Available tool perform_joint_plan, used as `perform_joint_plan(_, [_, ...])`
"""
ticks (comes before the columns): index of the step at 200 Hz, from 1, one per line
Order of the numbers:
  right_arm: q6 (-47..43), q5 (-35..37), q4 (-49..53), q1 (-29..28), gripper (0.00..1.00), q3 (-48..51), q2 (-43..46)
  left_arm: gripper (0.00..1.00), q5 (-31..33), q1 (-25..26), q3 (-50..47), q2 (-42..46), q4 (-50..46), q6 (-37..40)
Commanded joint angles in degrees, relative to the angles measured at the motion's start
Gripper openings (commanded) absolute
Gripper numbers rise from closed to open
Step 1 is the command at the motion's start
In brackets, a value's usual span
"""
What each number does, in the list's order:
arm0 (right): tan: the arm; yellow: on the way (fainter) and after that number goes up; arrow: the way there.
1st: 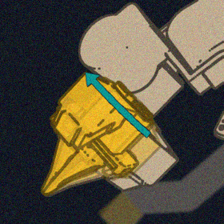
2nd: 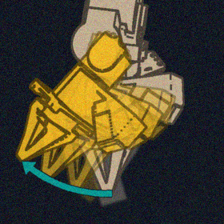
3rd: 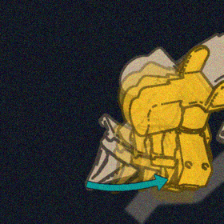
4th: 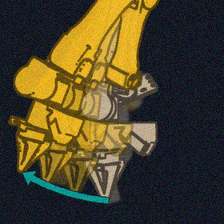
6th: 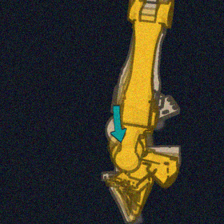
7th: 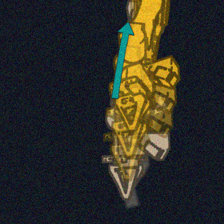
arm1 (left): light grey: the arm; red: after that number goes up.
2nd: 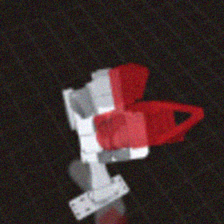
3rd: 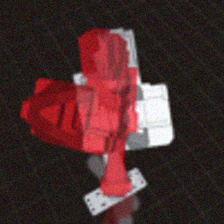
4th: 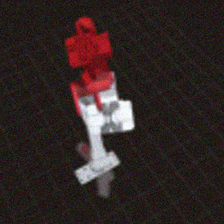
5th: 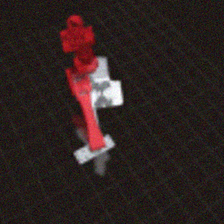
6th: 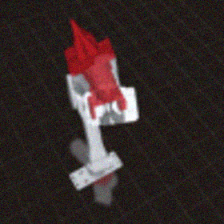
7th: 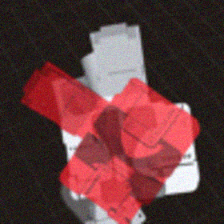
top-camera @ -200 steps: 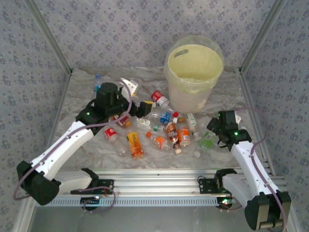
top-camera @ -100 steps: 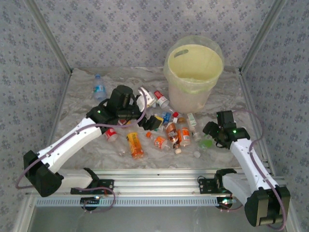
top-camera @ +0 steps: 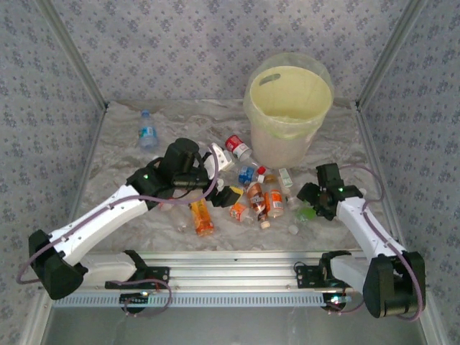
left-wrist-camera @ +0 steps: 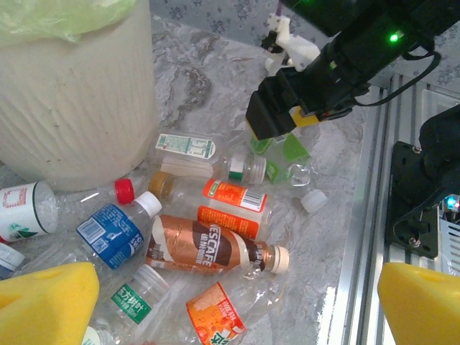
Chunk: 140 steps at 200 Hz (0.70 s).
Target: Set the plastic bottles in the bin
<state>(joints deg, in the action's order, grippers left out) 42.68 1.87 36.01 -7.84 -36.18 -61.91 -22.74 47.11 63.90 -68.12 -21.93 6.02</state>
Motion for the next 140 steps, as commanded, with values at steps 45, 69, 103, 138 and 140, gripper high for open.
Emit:
perform_joint_plan(45, [1.4, 0.2, -4.3, -0.6, 0.83, 1.9, -4.5, 1.00, 0.9, 1.1, -0.3, 0.6, 1.6, -0.1])
perform_joint_plan(69, [1.4, 0.4, -5.1, -0.6, 0.82, 2.0, -5.7, 1.00, 1.1, 1.6, -0.3, 0.2, 1.5, -0.1])
perform_joint_plan(103, [1.2, 1.0, -5.8, -0.6, 0.80, 2.5, -6.5, 1.00, 1.7, 2.1, -0.3, -0.4, 1.3, 0.1])
perform_joint_plan(138, [1.1, 1.5, -6.4, -0.6, 0.78, 2.7, -7.4, 1.00, 1.8, 2.4, -0.2, -0.8, 1.2, 0.1])
perform_joint_plan(140, [1.1, 1.5, -6.3, -0.6, 0.78, 2.7, -7.5, 1.00, 1.9, 2.4, -0.2, -0.8, 1.2, 0.2])
